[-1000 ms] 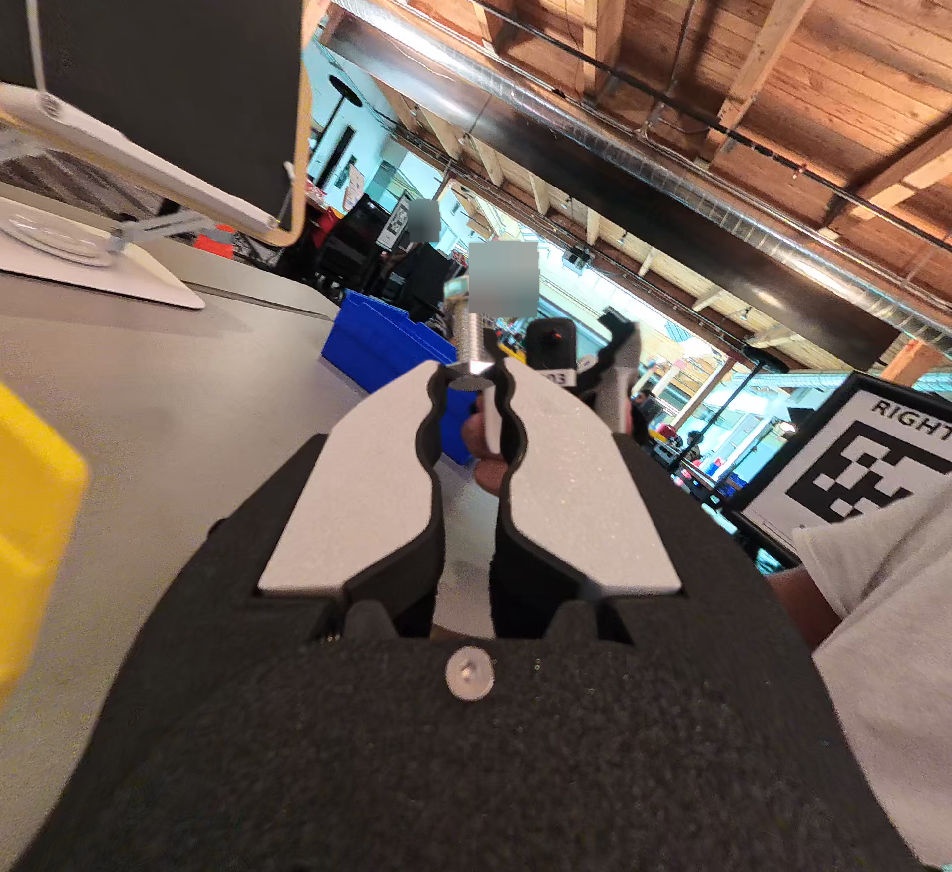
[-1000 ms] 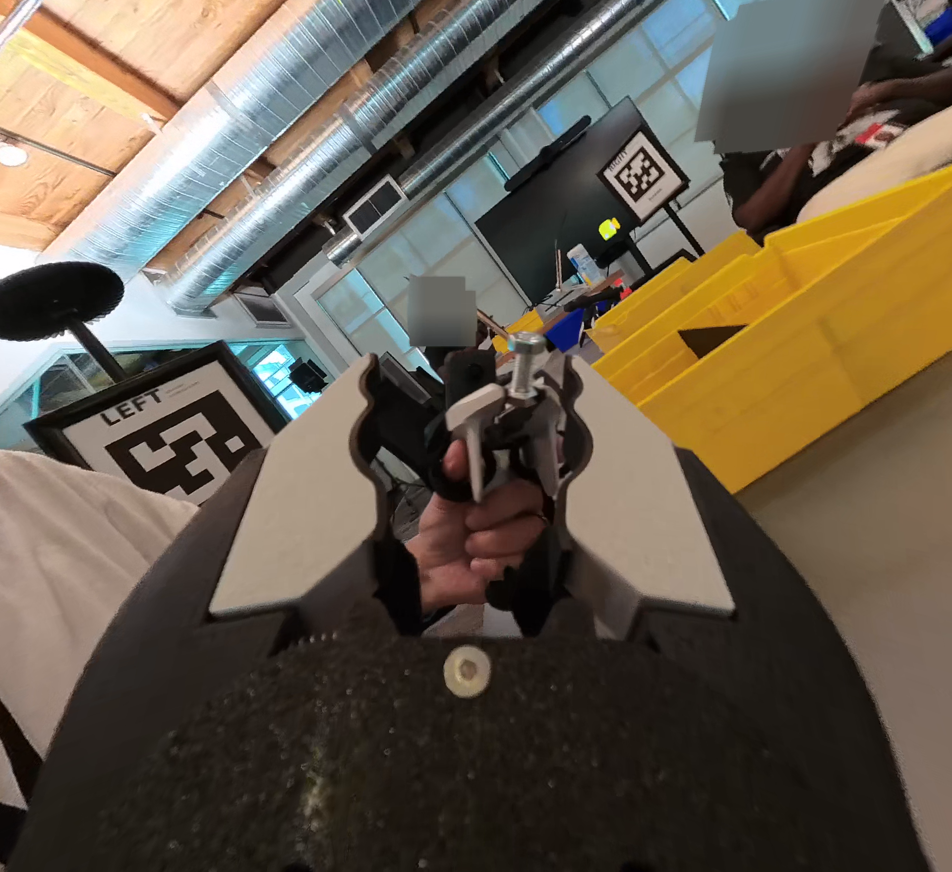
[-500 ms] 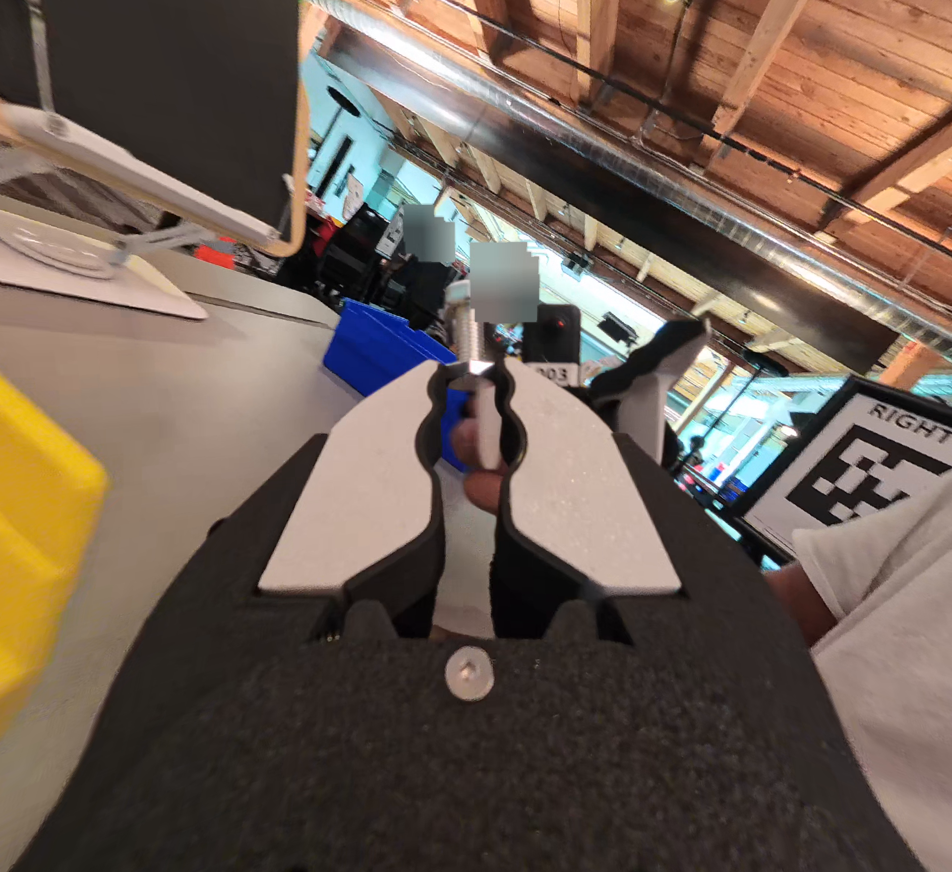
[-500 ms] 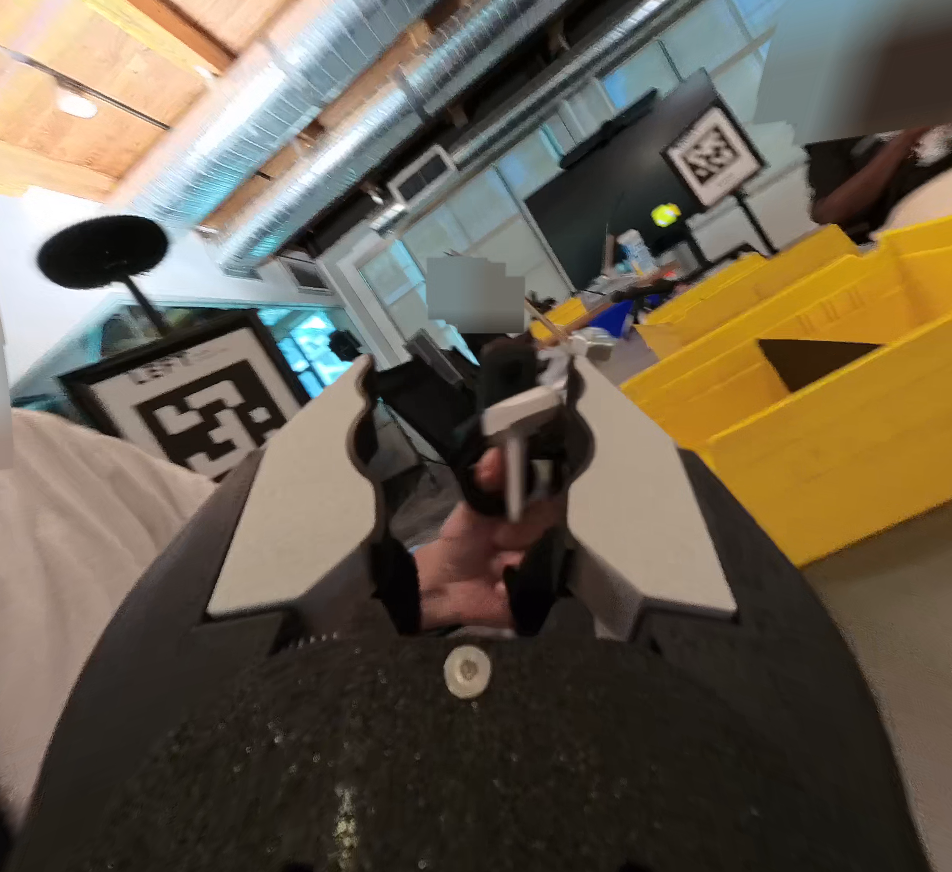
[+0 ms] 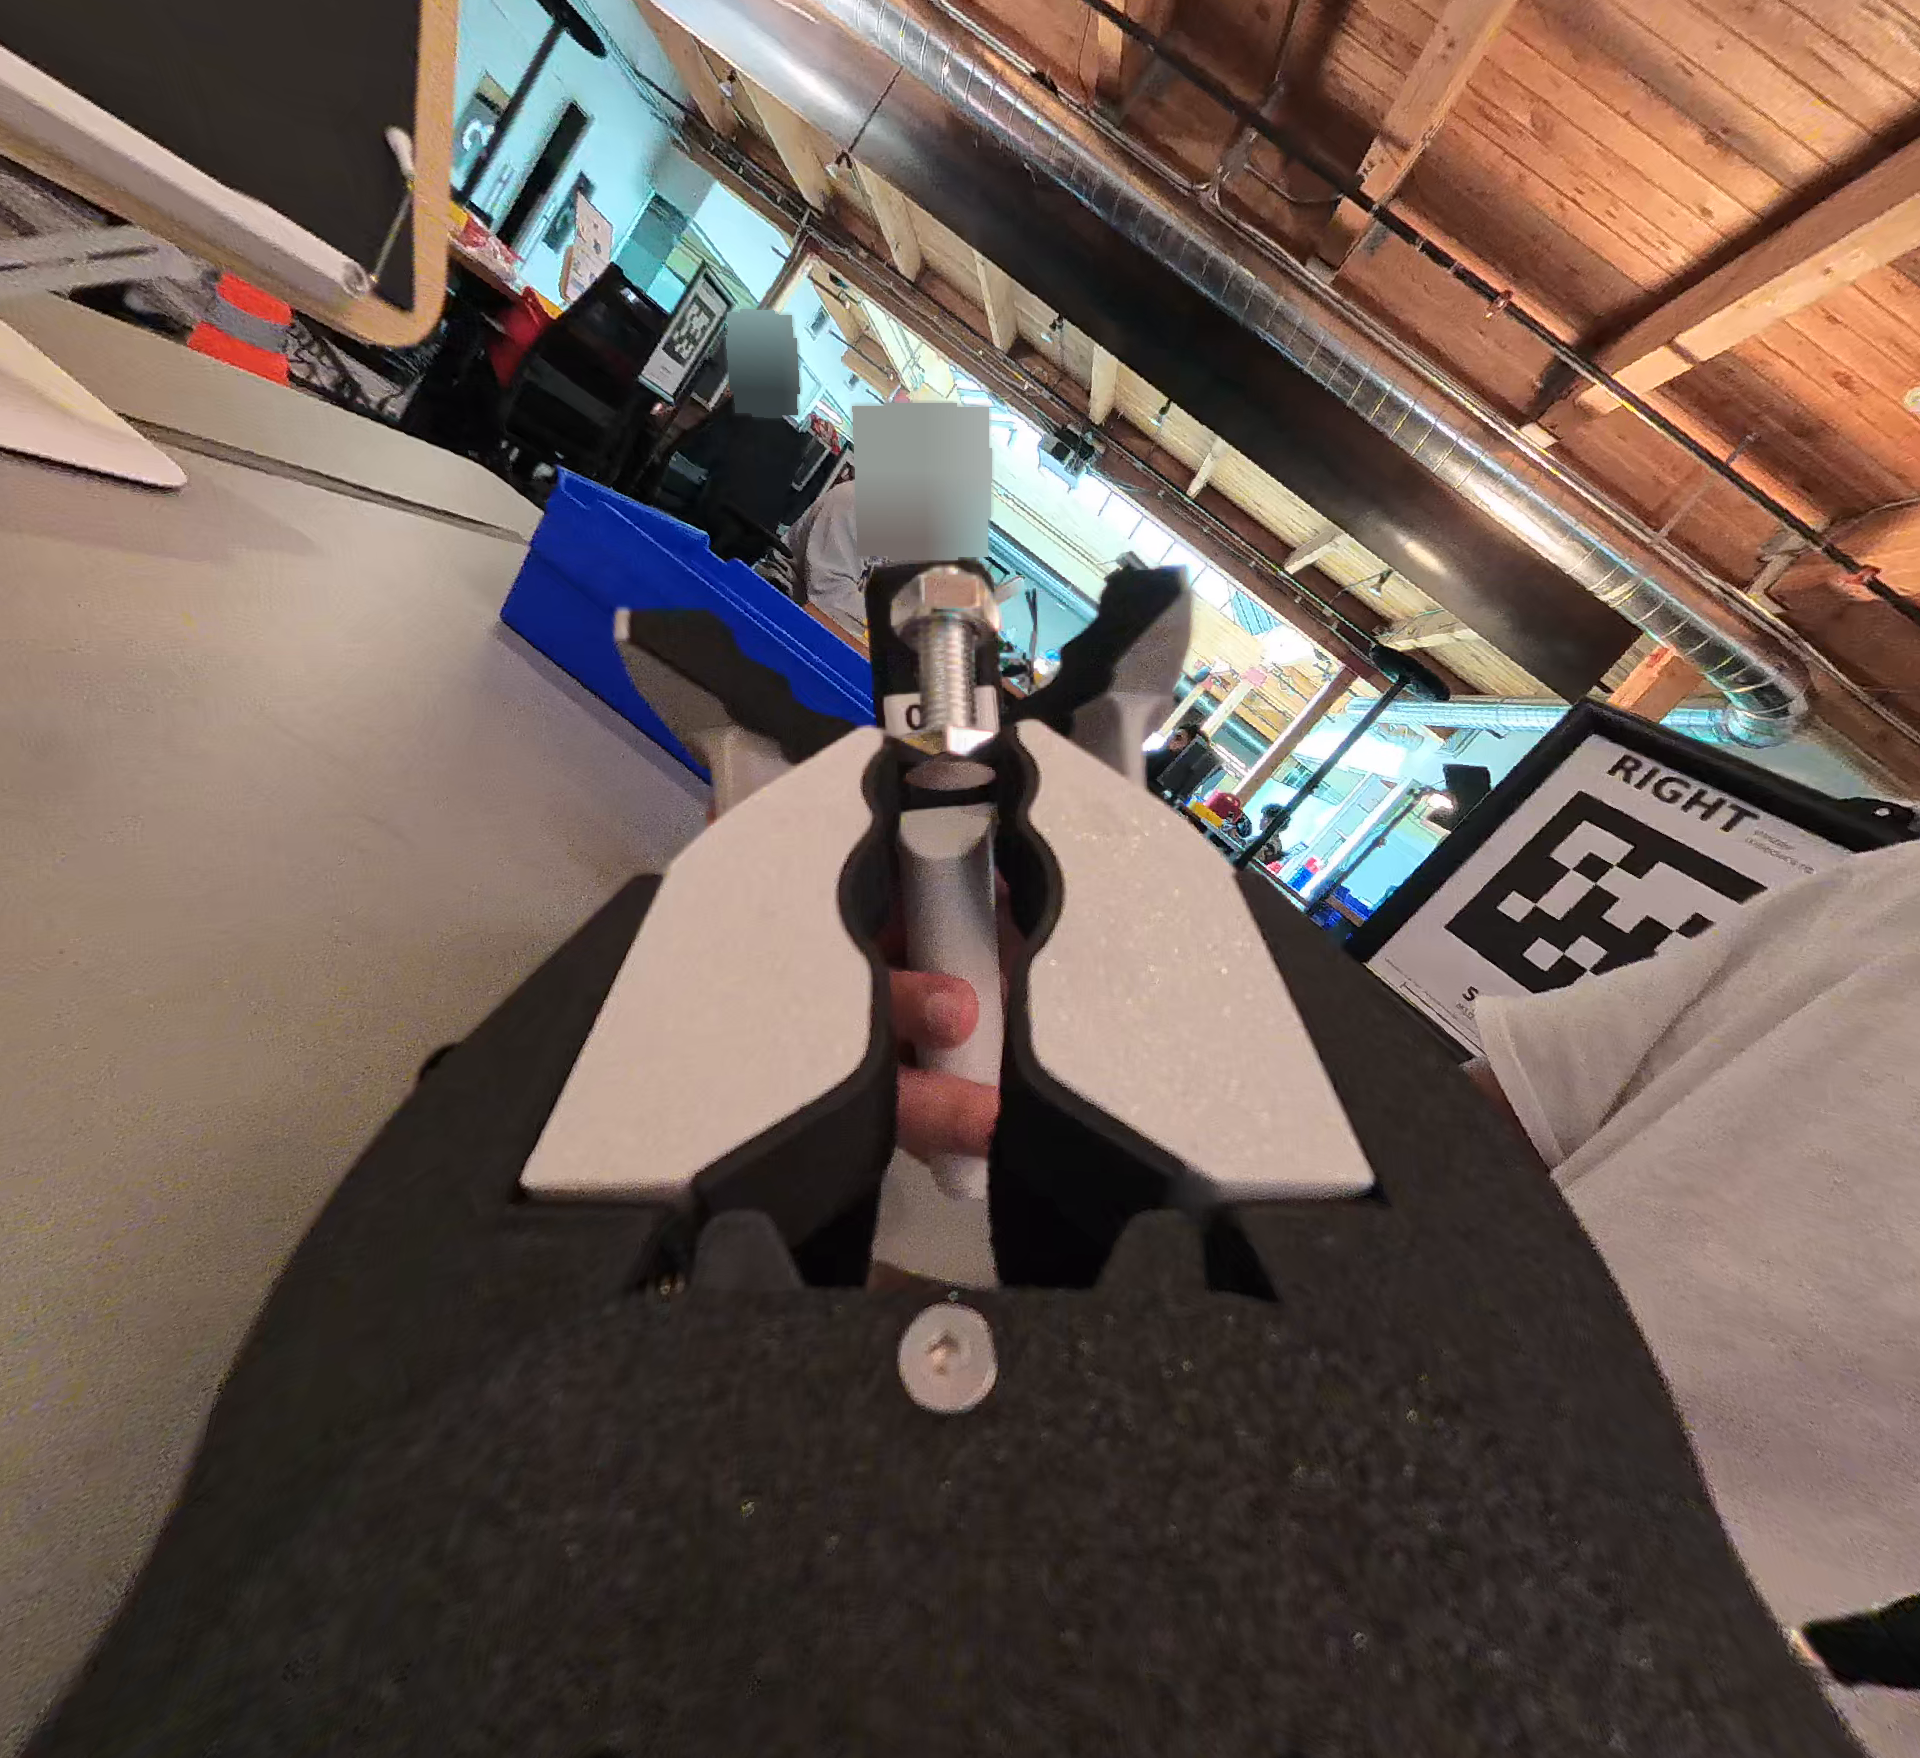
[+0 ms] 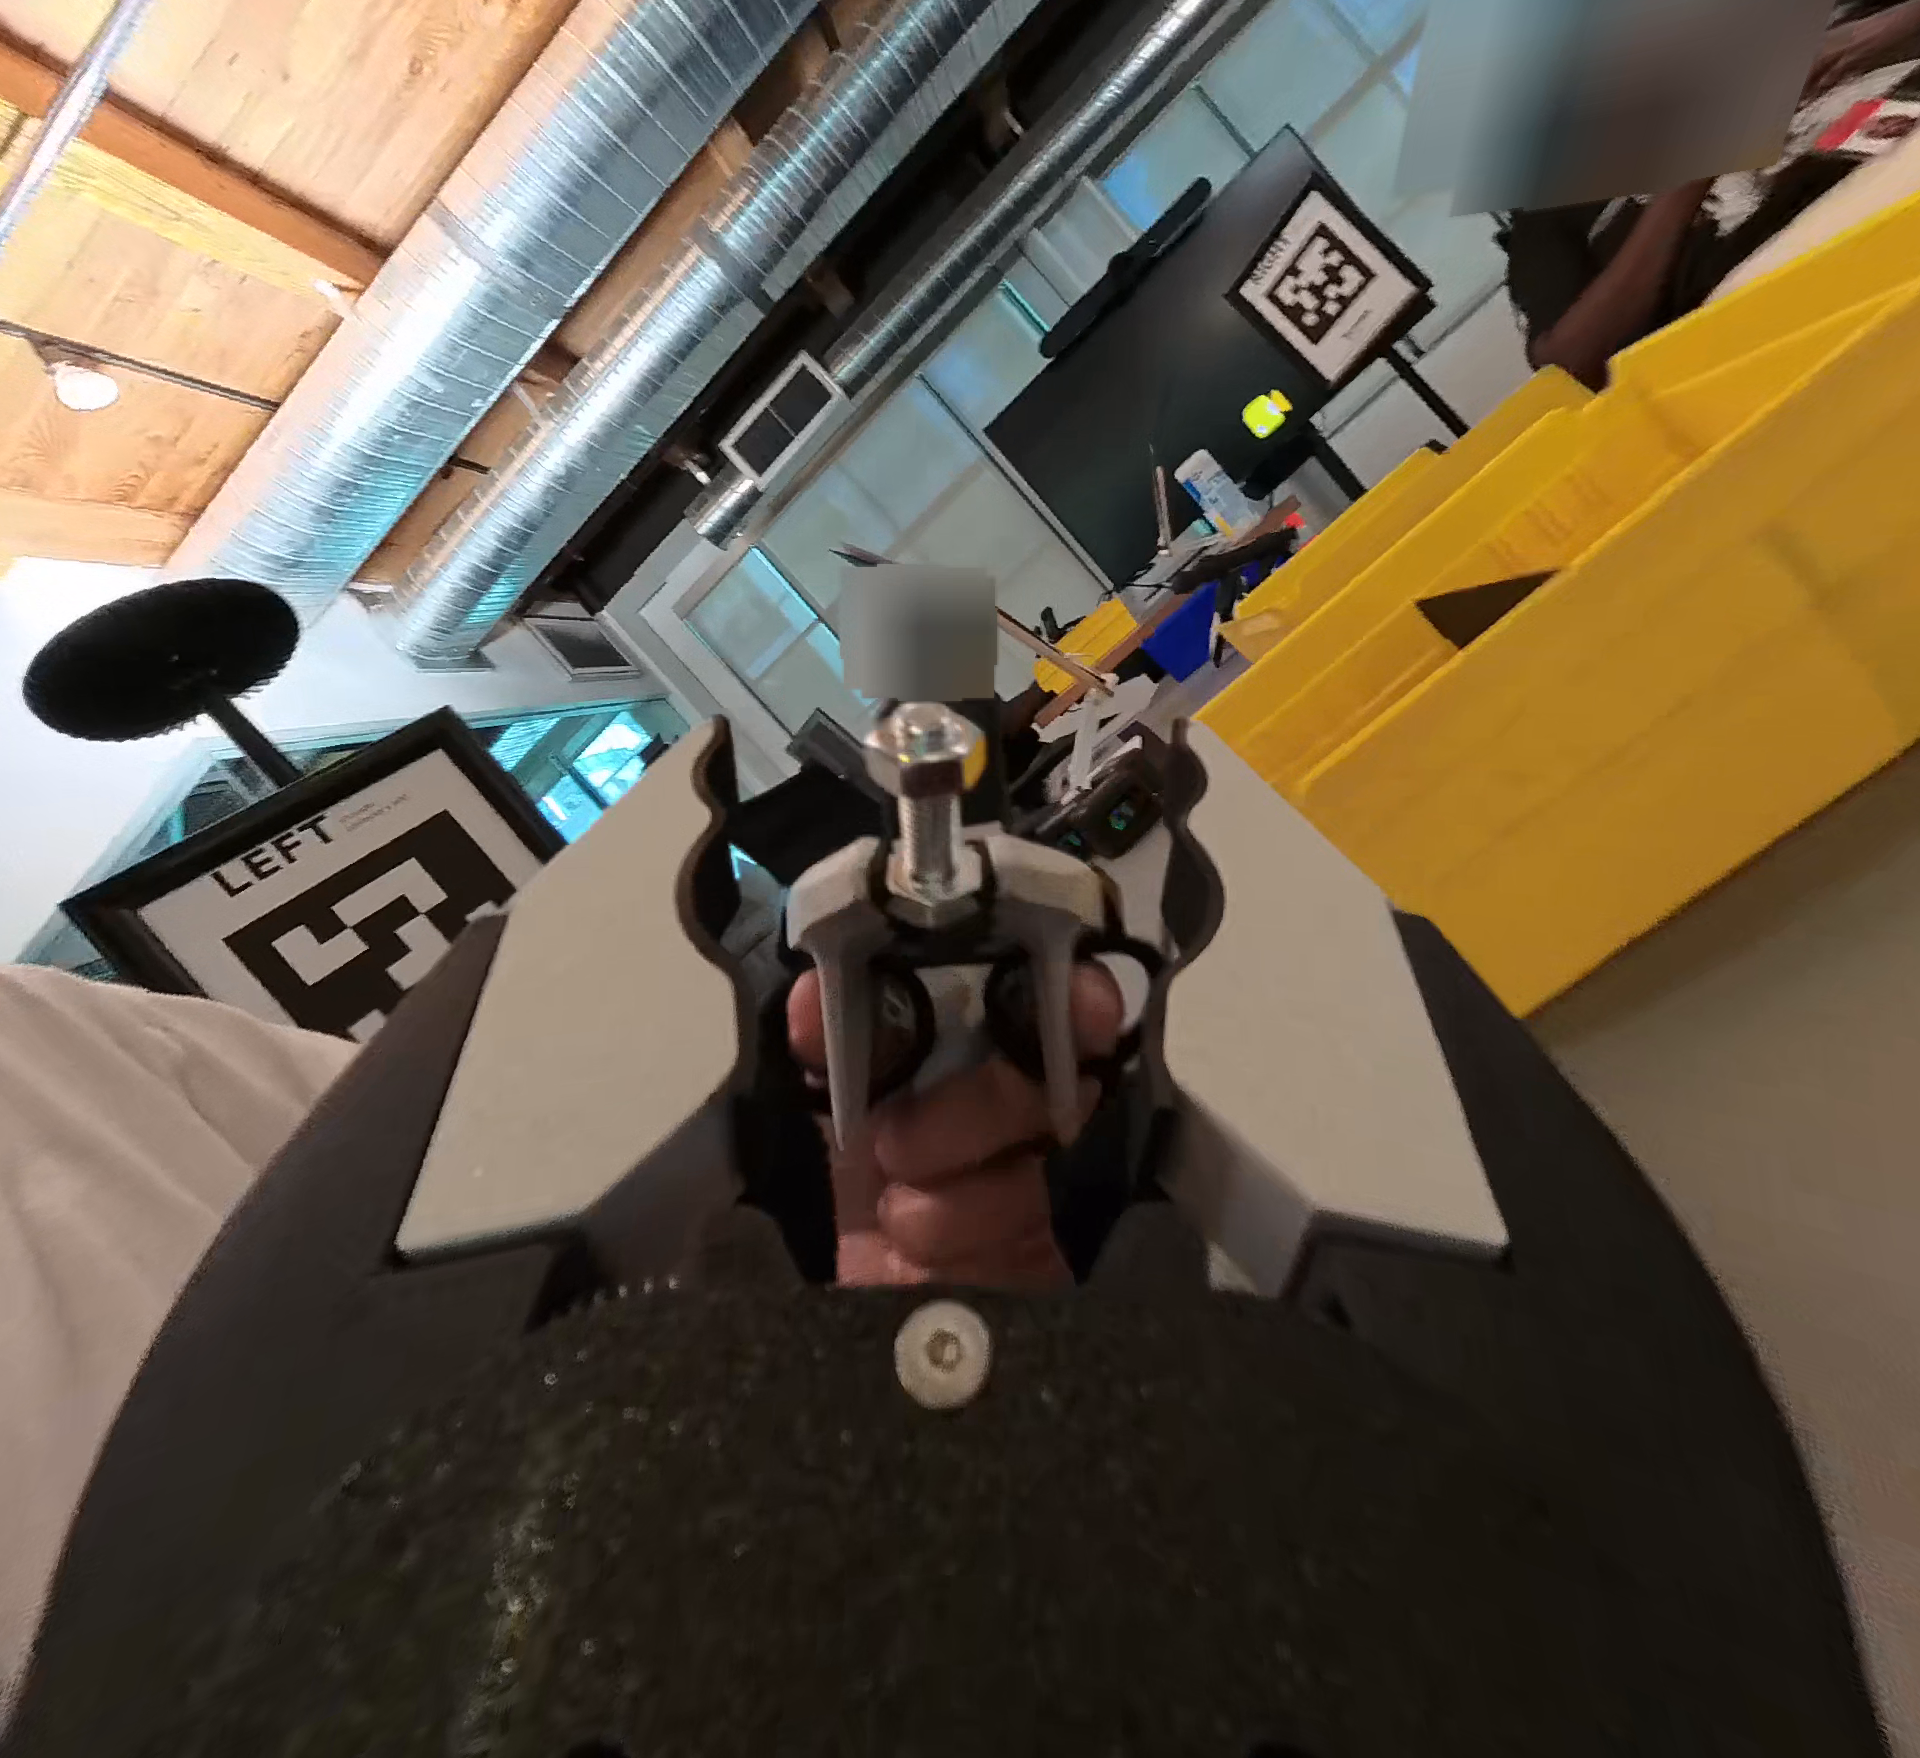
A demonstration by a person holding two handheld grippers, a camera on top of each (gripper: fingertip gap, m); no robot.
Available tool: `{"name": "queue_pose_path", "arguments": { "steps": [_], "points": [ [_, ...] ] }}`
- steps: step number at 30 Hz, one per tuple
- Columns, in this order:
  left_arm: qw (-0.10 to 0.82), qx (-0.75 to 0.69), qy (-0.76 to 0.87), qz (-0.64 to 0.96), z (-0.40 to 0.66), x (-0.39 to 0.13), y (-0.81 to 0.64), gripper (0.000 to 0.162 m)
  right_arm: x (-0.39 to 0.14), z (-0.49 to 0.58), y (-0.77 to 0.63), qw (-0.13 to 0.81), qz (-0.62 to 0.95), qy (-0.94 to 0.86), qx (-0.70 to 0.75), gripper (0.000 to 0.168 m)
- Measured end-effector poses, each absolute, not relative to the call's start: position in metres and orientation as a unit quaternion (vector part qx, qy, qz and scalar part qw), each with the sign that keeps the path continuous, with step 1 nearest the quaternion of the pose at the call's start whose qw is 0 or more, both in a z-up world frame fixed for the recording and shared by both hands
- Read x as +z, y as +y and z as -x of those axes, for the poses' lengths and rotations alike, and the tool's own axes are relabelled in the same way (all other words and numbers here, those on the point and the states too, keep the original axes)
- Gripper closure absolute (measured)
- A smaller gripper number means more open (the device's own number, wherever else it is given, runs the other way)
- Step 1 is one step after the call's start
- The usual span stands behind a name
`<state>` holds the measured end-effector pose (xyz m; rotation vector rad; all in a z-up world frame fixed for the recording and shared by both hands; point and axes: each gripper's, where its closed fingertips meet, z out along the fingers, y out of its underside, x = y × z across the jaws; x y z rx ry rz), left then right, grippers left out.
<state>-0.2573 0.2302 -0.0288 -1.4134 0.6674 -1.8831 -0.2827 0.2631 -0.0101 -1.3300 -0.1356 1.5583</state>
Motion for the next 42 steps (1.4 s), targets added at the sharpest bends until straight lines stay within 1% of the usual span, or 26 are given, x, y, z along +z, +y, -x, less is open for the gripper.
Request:
{"name": "queue_pose_path", "arguments": {
  "steps": [4, 5, 7, 8, 9, 11, 14, 17, 20, 22, 26, 28, 30, 31, 33, 34, 36, 38, 42],
  "points": [
    [0.344, -0.712, 0.252, 0.557, 0.256, -0.034, 0.235, 0.145, 0.008, 0.292, 0.250, 0.550, 0.523, -0.088, 0.645, 0.088],
    [0.351, -0.712, 0.247, 0.556, 0.260, -0.033, 0.240, 0.144, 0.008, 0.292, 0.249, 0.552, 0.528, -0.086, 0.639, 0.083],
    [0.375, -0.708, 0.230, 0.553, 0.270, -0.028, 0.252, 0.145, 0.008, 0.286, 0.246, 0.559, 0.527, -0.082, 0.635, 0.082],
    [0.385, -0.702, 0.221, 0.557, 0.275, -0.027, 0.259, 0.145, 0.009, 0.282, 0.241, 0.558, 0.519, -0.086, 0.642, 0.090],
    [0.391, -0.694, 0.212, 0.566, 0.280, -0.030, 0.267, 0.145, 0.015, 0.279, 0.230, 0.553, 0.497, -0.100, 0.662, 0.106],
    [0.398, -0.685, 0.190, 0.579, 0.290, -0.035, 0.282, 0.145, 0.020, 0.271, 0.221, 0.549, 0.484, -0.100, 0.674, 0.107],
    [0.406, -0.683, 0.180, 0.580, 0.297, -0.034, 0.290, 0.145, 0.016, 0.254, 0.225, 0.560, 0.501, -0.085, 0.655, 0.107],
    [0.393, -0.690, 0.200, 0.575, 0.287, -0.034, 0.277, 0.145, 0.001, 0.243, 0.243, 0.545, 0.537, -0.057, 0.641, 0.106],
    [0.356, -0.710, 0.231, 0.562, 0.268, -0.034, 0.251, 0.145, -0.015, 0.248, 0.257, 0.539, 0.565, -0.045, 0.624, 0.098],
    [0.335, -0.718, 0.257, 0.553, 0.256, -0.034, 0.234, 0.145, -0.015, 0.259, 0.258, 0.535, 0.560, -0.048, 0.631, 0.092],
    [0.314, -0.725, 0.266, 0.552, 0.246, -0.037, 0.224, 0.145, -0.008, 0.281, 0.252, 0.528, 0.544, -0.071, 0.648, 0.090],
    [0.314, -0.726, 0.249, 0.559, 0.249, -0.039, 0.232, 0.145, -0.002, 0.284, 0.248, 0.537, 0.530, -0.082, 0.651, 0.092],
    [0.330, -0.727, 0.229, 0.557, 0.258, -0.036, 0.245, 0.145, -0.004, 0.282, 0.248, 0.544, 0.538, -0.078, 0.639, 0.086],
    [0.344, -0.725, 0.216, 0.557, 0.264, -0.034, 0.253, 0.145, -0.004, 0.280, 0.246, 0.546, 0.536, -0.077, 0.640, 0.087],
    [0.366, -0.710, 0.191, 0.570, 0.278, -0.036, 0.273, 0.144, 0.006, 0.276, 0.227, 0.533, 0.496, -0.110, 0.676, 0.129],
    [0.372, -0.704, 0.179, 0.578, 0.284, -0.039, 0.282, 0.144, 0.007, 0.275, 0.223, 0.525, 0.496, -0.114, 0.682, 0.132],
    [0.377, -0.701, 0.159, 0.583, 0.292, -0.041, 0.293, 0.145, 0.002, 0.272, 0.222, 0.527, 0.514, -0.119, 0.666, 0.131],
    [0.381, -0.700, 0.162, 0.582, 0.293, -0.040, 0.293, 0.145, -0.003, 0.263, 0.229, 0.536, 0.528, -0.102, 0.651, 0.125],
    [0.350, -0.713, 0.208, 0.571, 0.272, -0.039, 0.266, 0.145, -0.021, 0.252, 0.253, 0.531, 0.564, -0.051, 0.630, 0.103]
  ]
}}
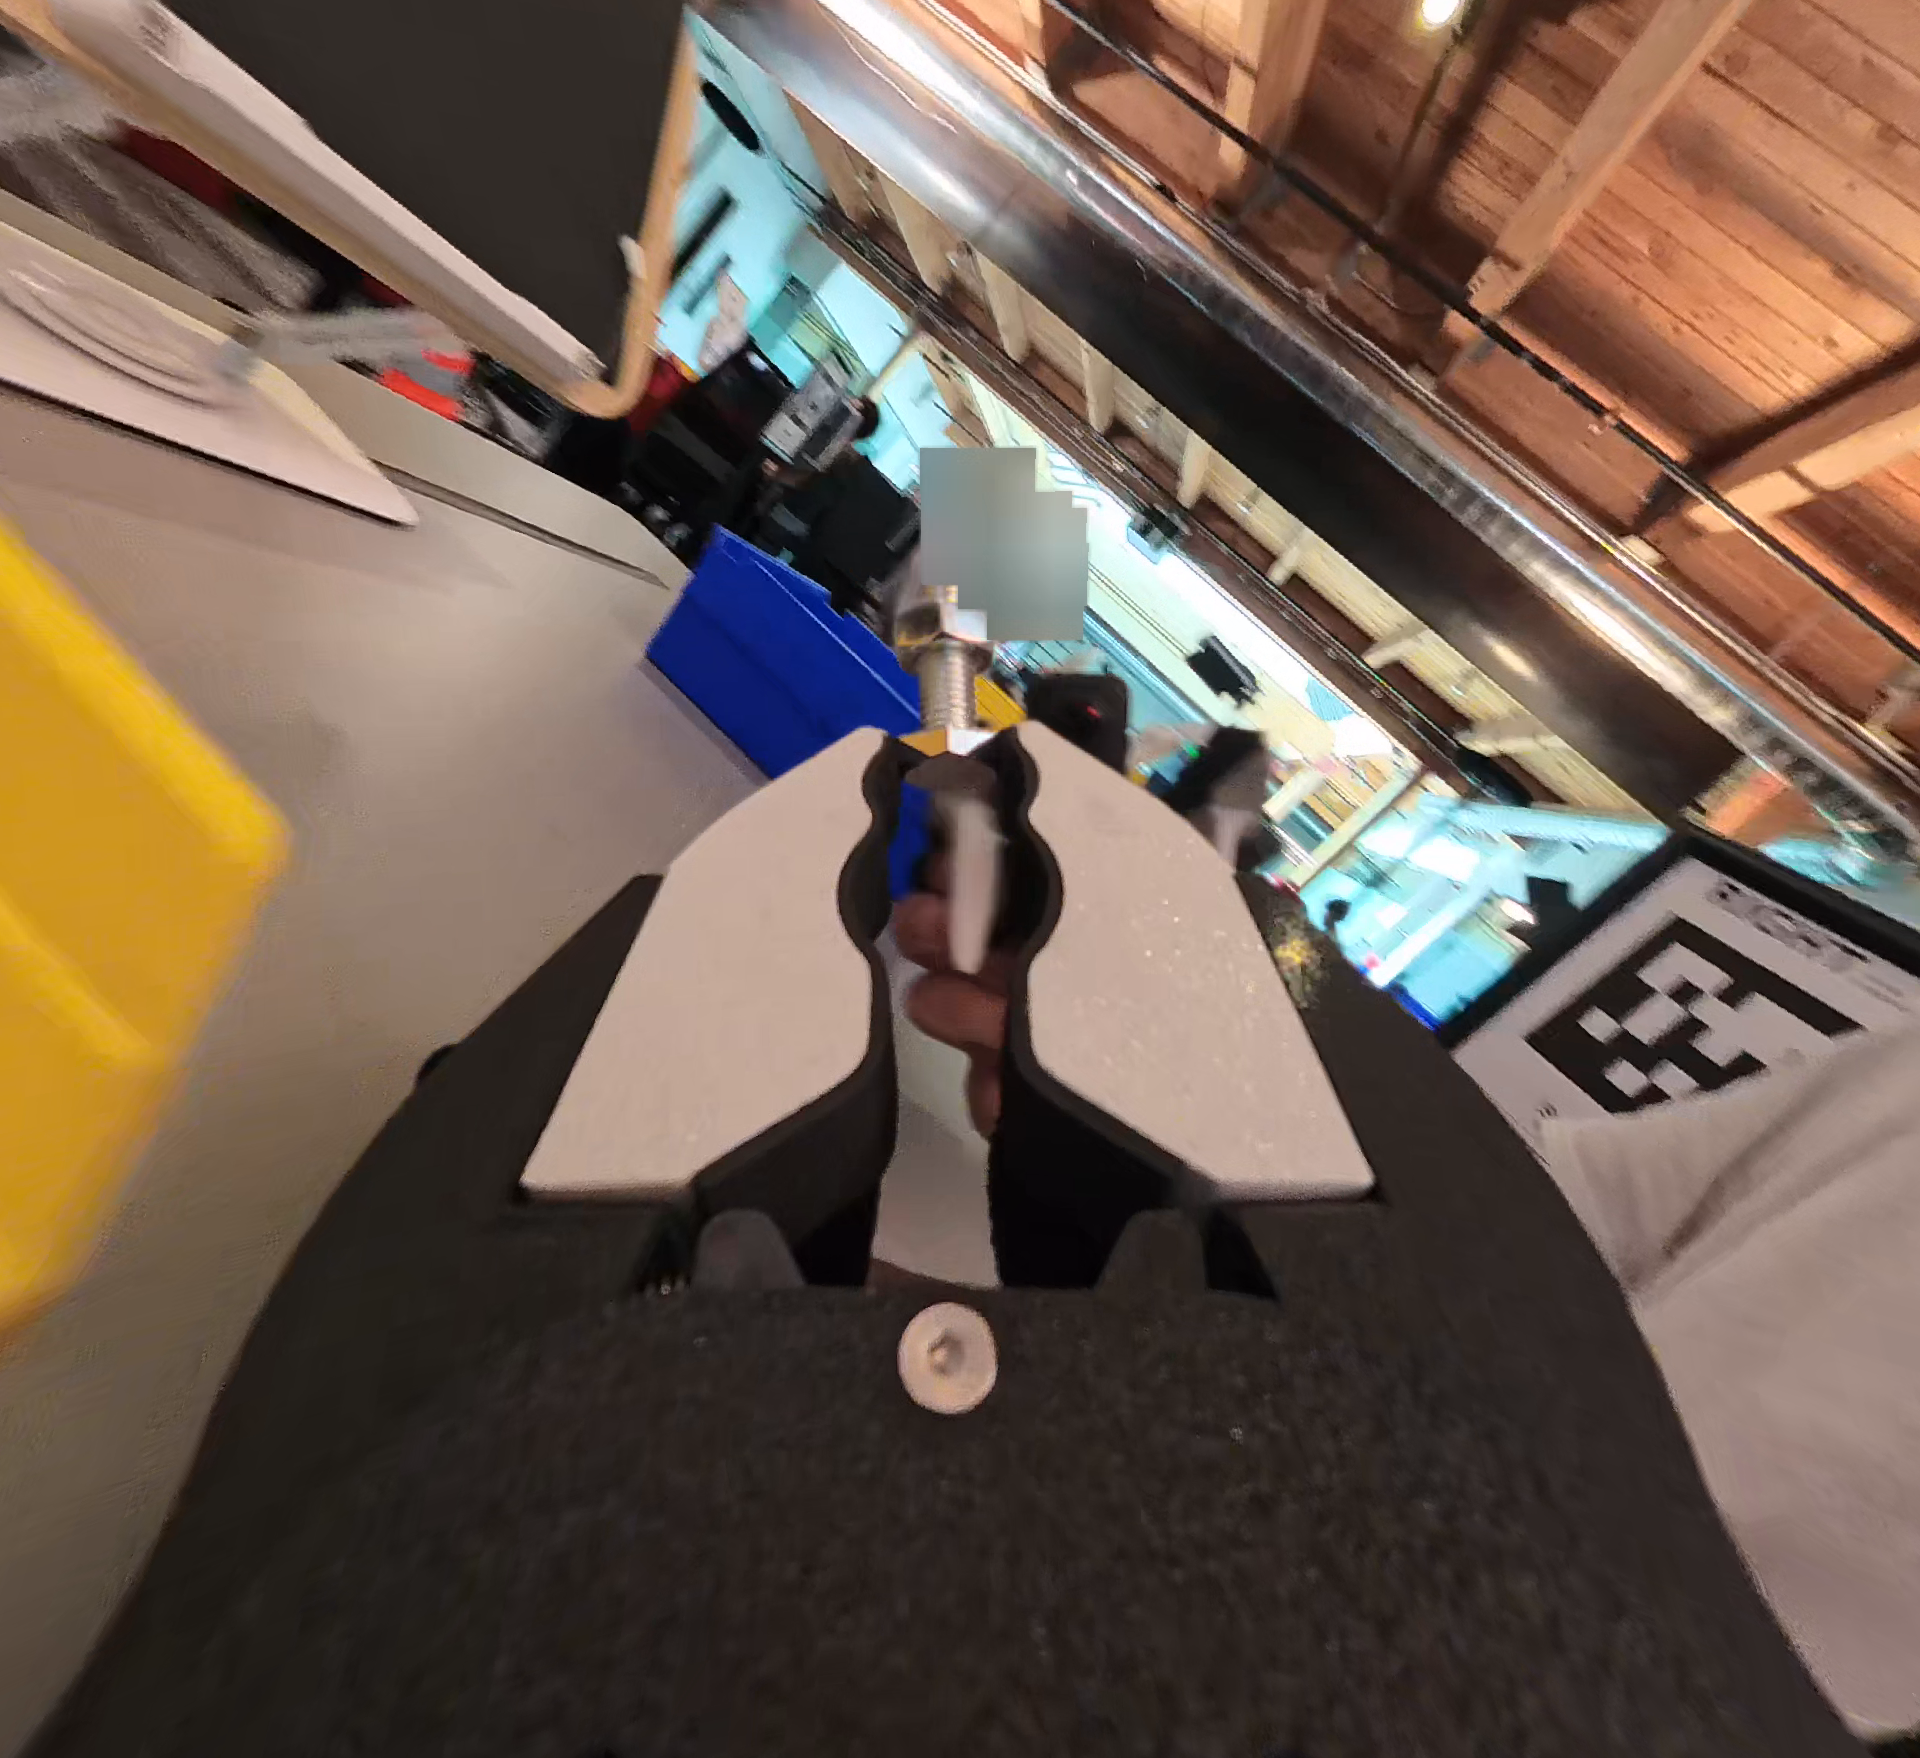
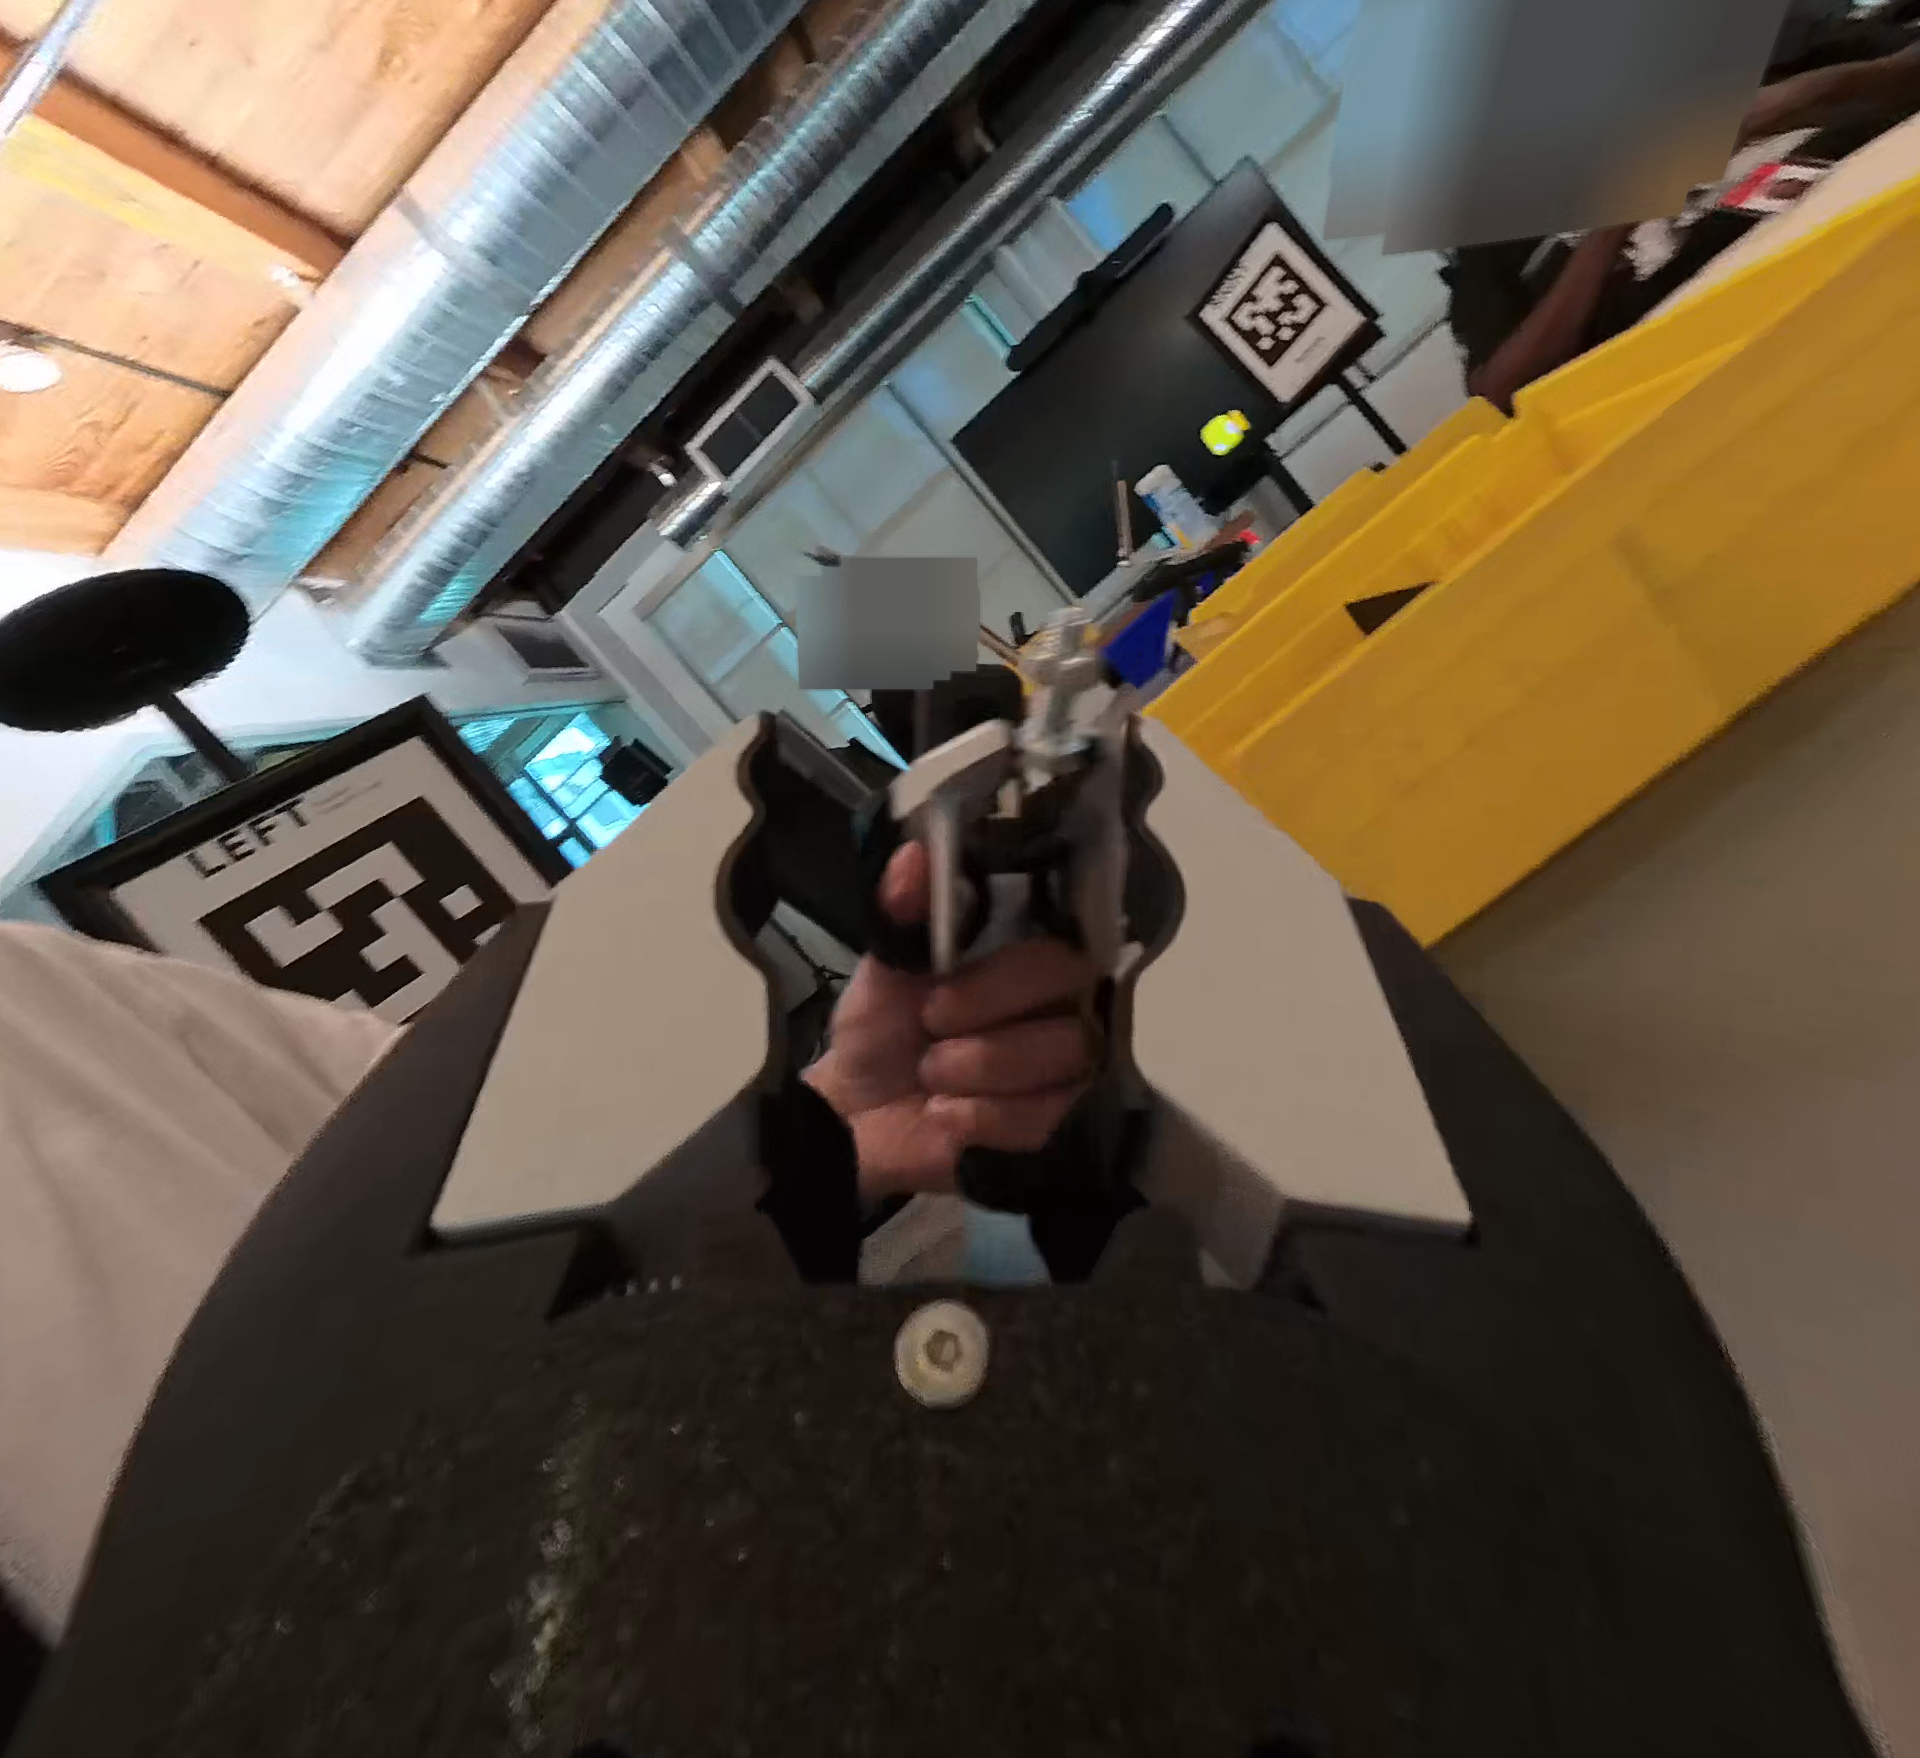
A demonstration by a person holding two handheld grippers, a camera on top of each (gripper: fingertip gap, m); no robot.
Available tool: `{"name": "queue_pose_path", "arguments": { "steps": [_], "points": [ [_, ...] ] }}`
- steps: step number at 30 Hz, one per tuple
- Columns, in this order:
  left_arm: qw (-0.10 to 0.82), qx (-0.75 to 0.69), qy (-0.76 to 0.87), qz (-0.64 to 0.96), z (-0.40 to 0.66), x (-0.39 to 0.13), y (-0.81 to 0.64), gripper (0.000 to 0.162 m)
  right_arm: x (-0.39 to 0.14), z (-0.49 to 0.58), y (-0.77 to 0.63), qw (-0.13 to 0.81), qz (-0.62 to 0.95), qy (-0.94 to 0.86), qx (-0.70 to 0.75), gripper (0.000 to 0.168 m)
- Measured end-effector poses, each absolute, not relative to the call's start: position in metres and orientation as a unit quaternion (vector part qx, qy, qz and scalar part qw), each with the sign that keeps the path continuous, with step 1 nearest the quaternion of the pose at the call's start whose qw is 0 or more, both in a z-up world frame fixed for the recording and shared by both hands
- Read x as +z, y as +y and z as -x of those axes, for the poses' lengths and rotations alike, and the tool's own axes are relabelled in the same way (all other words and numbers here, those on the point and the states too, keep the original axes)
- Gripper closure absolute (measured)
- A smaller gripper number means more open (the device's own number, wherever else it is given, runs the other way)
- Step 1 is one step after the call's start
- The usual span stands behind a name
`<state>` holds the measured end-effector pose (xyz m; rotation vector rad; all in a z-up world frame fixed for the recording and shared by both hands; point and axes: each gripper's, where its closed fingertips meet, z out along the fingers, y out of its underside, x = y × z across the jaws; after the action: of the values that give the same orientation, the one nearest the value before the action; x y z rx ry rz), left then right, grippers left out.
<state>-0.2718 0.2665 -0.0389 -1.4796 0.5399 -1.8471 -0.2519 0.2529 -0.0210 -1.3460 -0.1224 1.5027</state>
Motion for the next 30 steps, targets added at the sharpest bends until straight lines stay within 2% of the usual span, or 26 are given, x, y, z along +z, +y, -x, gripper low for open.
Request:
{"name": "queue_pose_path", "arguments": {
  "steps": [2, 6, 10, 12, 13, 14, 20, 24, 30],
  "points": [
    [0.323, -0.724, 0.233, 0.564, 0.257, -0.040, 0.247, 0.145, -0.032, 0.256, 0.262, 0.521, 0.585, -0.035, 0.620, 0.090],
    [0.297, -0.730, 0.258, 0.558, 0.237, -0.042, 0.223, 0.145, -0.016, 0.269, 0.254, 0.510, 0.535, -0.031, 0.673, 0.088],
    [0.311, -0.723, 0.244, 0.566, 0.241, -0.043, 0.236, 0.144, -0.007, 0.270, 0.245, 0.534, 0.534, -0.048, 0.654, 0.086],
    [0.339, -0.721, 0.216, 0.564, 0.253, -0.037, 0.252, 0.145, -0.009, 0.265, 0.243, 0.539, 0.539, -0.051, 0.645, 0.094],
    [0.351, -0.715, 0.203, 0.569, 0.260, -0.038, 0.261, 0.145, -0.004, 0.264, 0.233, 0.533, 0.518, -0.070, 0.666, 0.126],
    [0.358, -0.708, 0.193, 0.577, 0.266, -0.040, 0.271, 0.145, 0.002, 0.261, 0.224, 0.524, 0.495, -0.085, 0.688, 0.138],
    [0.376, -0.697, 0.172, 0.585, 0.282, -0.041, 0.290, 0.145, -0.003, 0.241, 0.234, 0.525, 0.511, -0.052, 0.679, 0.133],
    [0.333, -0.720, 0.214, 0.570, 0.261, -0.040, 0.260, 0.145, -0.017, 0.238, 0.250, 0.529, 0.543, -0.029, 0.652, 0.114],
    [0.295, -0.729, 0.268, 0.556, 0.234, -0.042, 0.223, 0.145, -0.016, 0.259, 0.245, 0.516, 0.537, -0.053, 0.665, 0.106]
  ]
}}
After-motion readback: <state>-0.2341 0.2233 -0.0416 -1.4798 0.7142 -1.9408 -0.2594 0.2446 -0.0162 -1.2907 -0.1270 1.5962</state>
